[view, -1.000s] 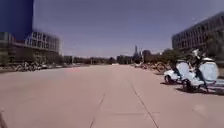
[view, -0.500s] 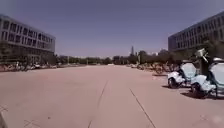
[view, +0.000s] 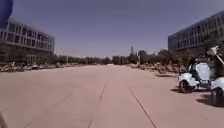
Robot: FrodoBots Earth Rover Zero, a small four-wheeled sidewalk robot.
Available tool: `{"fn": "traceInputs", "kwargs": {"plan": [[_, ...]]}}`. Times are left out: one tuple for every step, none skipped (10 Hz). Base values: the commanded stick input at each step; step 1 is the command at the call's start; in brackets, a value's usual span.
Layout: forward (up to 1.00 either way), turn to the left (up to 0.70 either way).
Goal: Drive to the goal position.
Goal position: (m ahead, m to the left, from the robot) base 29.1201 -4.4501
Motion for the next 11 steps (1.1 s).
{"fn": "traceInputs", "kwargs": {"plan": [[1.0,0.0],[1.0,0.0],[1.0,0.0],[1.0,0.0],[1.0,0.0],[1.0,-0.18],[1.0,-0.21],[1.0,0.0],[1.0,0.0],[1.0,0.0],[1.0,0.0]]}}
